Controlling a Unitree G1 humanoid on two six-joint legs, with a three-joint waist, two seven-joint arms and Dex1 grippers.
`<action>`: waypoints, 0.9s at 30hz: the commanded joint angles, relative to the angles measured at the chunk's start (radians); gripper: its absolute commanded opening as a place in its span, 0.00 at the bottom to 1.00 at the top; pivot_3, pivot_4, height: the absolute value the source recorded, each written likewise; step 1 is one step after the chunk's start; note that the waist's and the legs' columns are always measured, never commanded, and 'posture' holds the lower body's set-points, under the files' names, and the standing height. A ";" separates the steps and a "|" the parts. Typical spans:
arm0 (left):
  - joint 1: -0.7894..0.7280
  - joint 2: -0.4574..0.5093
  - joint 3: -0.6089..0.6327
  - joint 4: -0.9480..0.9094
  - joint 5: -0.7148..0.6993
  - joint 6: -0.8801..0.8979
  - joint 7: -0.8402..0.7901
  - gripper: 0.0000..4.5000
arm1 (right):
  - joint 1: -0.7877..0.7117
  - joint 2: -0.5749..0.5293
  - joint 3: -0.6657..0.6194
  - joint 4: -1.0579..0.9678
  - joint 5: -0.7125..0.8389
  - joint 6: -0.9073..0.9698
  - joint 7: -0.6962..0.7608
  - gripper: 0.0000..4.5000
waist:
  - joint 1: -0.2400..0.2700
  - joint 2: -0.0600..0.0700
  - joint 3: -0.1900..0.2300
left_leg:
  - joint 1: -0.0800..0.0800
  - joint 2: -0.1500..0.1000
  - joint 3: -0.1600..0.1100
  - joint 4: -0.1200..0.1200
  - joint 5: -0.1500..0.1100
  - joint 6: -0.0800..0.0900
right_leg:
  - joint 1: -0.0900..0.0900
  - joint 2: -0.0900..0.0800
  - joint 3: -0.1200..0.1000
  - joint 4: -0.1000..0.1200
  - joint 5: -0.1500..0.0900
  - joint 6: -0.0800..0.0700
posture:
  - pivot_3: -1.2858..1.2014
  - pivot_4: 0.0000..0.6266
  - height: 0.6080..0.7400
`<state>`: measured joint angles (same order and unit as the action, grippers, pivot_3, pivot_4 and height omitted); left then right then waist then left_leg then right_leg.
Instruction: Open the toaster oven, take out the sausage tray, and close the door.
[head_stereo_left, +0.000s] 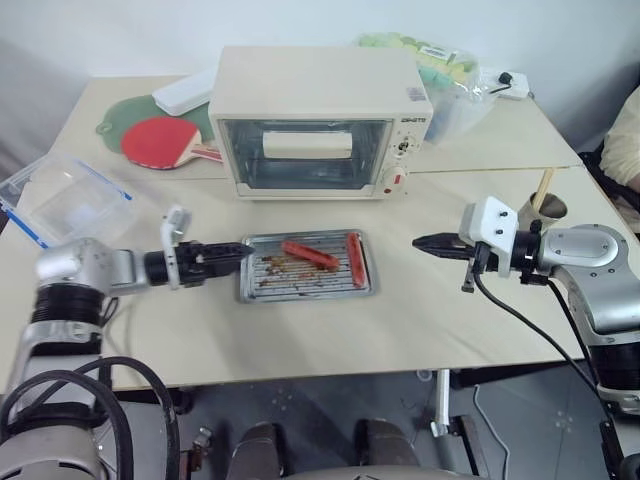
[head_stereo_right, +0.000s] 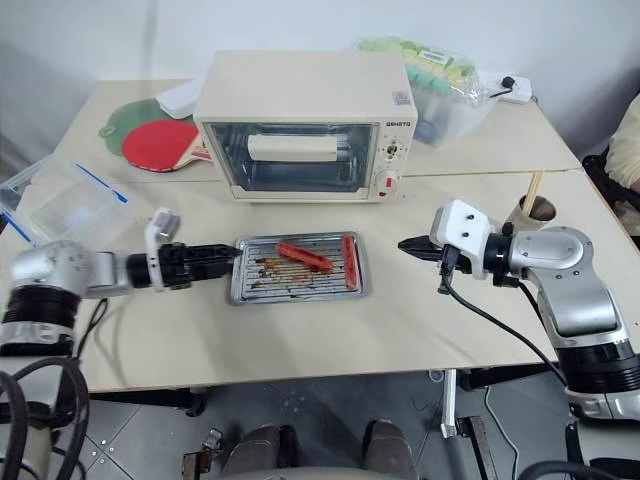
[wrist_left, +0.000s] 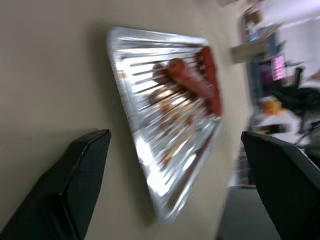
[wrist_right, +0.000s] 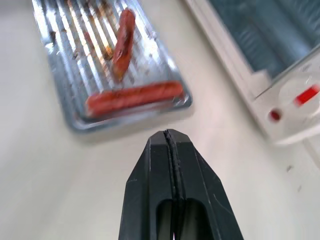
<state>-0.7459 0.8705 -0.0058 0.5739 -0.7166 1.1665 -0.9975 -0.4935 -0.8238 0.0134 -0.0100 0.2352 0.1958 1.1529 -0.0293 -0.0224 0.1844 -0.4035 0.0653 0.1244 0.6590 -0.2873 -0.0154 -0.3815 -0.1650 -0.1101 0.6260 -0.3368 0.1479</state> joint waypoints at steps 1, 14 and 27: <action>0.084 0.013 0.099 -0.109 0.043 -0.246 -0.055 0.99 | -0.001 -0.017 -0.022 0.030 0.024 -0.026 0.038 0.00 | 0.002 0.000 0.000 | 0.000 0.000 0.000 0.000 0.000 0.000 | 0.000 0.000 0.000 0.000 0.000 0.000 | 0.52 0.24 1.00; 0.389 0.049 0.188 -0.032 0.348 -1.251 -0.381 1.00 | -0.064 -0.004 0.003 0.436 -0.045 -0.379 0.162 0.77 | 0.003 0.001 0.002 | -0.002 0.001 0.002 0.003 -0.001 0.001 | -0.002 0.000 0.000 0.000 0.000 0.000 | 0.52 0.24 1.00; 0.335 0.027 0.166 -0.017 0.369 -1.128 -0.392 1.00 | 0.044 0.018 -0.071 0.369 -0.047 -0.233 -0.081 1.00 | 0.003 0.001 0.002 | -0.003 0.001 0.003 0.003 -0.001 0.001 | -0.003 0.000 0.000 0.002 0.000 0.000 | 0.52 0.24 1.00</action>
